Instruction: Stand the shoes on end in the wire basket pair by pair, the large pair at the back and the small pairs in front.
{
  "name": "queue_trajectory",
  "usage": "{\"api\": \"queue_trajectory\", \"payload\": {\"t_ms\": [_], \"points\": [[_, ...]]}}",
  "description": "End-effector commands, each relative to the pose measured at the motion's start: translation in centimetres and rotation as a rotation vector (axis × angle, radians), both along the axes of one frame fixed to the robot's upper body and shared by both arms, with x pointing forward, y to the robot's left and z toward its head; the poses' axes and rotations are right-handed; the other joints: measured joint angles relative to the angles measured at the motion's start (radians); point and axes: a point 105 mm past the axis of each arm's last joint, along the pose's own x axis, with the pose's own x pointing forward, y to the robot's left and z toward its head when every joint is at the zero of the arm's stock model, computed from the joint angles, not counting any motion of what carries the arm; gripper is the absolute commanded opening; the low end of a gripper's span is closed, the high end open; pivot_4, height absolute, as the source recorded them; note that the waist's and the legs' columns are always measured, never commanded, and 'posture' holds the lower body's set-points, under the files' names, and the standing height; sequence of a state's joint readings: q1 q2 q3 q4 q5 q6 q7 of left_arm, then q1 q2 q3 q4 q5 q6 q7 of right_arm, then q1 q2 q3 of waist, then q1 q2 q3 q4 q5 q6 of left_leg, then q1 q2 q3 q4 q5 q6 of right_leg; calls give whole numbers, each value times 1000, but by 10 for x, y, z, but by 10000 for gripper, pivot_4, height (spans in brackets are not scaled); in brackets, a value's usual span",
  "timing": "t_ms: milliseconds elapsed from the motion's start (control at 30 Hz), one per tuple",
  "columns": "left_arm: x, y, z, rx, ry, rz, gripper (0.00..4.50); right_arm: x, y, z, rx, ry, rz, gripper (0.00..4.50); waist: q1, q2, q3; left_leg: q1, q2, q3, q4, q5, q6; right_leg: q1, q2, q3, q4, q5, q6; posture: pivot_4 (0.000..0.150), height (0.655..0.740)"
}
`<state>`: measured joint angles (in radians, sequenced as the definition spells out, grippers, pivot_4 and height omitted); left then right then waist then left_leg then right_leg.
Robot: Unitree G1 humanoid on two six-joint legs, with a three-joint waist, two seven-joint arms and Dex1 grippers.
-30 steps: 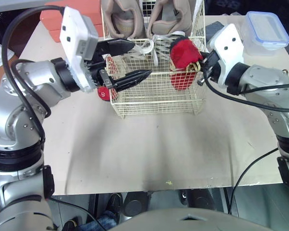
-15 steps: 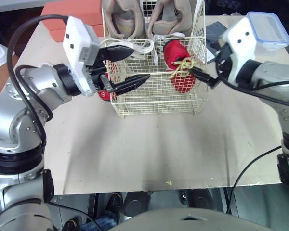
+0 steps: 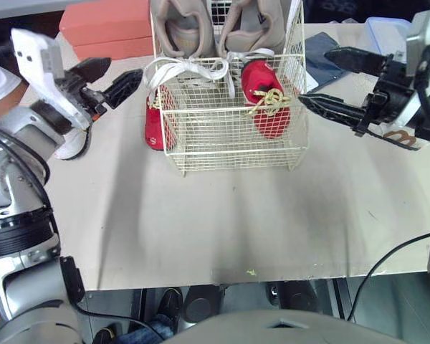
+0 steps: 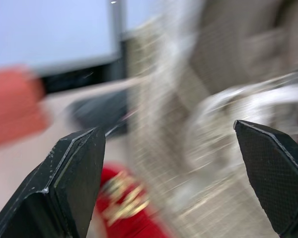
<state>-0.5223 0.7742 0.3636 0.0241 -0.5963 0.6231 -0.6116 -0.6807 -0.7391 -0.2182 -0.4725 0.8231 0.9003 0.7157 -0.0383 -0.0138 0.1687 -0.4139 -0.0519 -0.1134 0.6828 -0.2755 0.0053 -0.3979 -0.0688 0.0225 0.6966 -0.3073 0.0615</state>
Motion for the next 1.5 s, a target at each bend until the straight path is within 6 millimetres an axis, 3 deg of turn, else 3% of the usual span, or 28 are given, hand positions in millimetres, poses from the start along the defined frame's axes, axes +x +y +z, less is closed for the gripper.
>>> {"api": "queue_trajectory", "payload": {"t_ms": [33, 167, 367, 667, 933, 967, 1000, 1100, 1200, 1300, 1433, 1500], "points": [[15, 6, -11, -34, 36, 63, 45000, -10, 3, 11, 24, -67, 29, 44685, 2, 0, 0, 0, 0, 0, 0, 0, 0, 0, 0, 0, 0, 0, 0, 1500, 7400], [46, -1, -35, -80, 137, 83, 45000, -15, 10, 5, -7, -57, 68, 44685, 12, -1, 0, -1, -1, -2, 1, 0, 0, 0, -1, -2, 0, 0, 0, 1500, 7400], [75, 7, -50, -78, 220, 149, 45000, -25, 12, 1, -28, -58, 103, 44685, -3, -2, -1, -1, -3, -2, 1, 0, 0, 0, -1, -2, 1, 0, 0, 1500, 7400], [82, -11, -76, -96, 364, 59, 45000, -34, 13, 3, -26, -85, 117, 44685, -3, -2, -1, -1, -4, -3, 1, 0, 0, 0, -1, -3, 1, 0, 0, 1500, 7400], [72, 11, -72, -105, 350, 141, 7512, -31, 13, 4, -22, -93, 111, 45000, -5, -2, -1, -1, -4, -4, 1, 0, 0, 0, -2, -2, 1, 0, 0, 1500, 7400], [70, 15, -69, -98, 330, 159, 4553, -31, 13, 5, -21, -94, 112, 45000, -7, -2, -1, -1, -4, -4, 1, 0, 0, 0, -2, -2, 1, 0, 0, 1500, 7400], [68, 19, -64, -90, 291, 183, 963, -30, 14, 5, -17, -95, 115, 45000, -7, -2, -1, -1, -3, -4, 1, 0, 0, -1, -2, -1, 1, 0, 0, 1500, 7400], [60, 27, -32, -85, 121, 246, 680, -28, 14, 5, -11, -97, 120, 45000, -10, -2, -1, -1, -3, -4, 1, 0, 0, -3, -2, 2, 2, 0, 0, 1500, 7400], [44, 27, 16, -60, -143, 286, 678, -26, 14, 8, 8, -108, 117, 45000, -4, -4, 0, -2, -3, -4, 1, 0, 0, -4, -2, 2, 2, 0, 0, 1500, 7400], [9, 14, 81, -162, -478, 257, 677, -24, 15, 11, 38, -112, 124, 45000, 7, -6, -1, -3, -3, -6, 2, 0, 0, -4, -2, 1, 1, 0, 0, 1500, 7400], [-36, -23, 136, -235, -762, 81, 676, -20, 23, 14, 78, -110, 149, 45000, 9, -7, -1, -3, -4, -5, 2, 0, 0, -3, -3, 1, 0, 0, 0, 1500, 7400], [-52, -42, 153, -285, -833, -21, 676, -18, 27, 18, 103, -113, 165, 45000, 9, -7, -1, -3, -4, -5, 2, 0, 0, -3, -3, 0, 1, 0, 0, 1500, 7400]]}}
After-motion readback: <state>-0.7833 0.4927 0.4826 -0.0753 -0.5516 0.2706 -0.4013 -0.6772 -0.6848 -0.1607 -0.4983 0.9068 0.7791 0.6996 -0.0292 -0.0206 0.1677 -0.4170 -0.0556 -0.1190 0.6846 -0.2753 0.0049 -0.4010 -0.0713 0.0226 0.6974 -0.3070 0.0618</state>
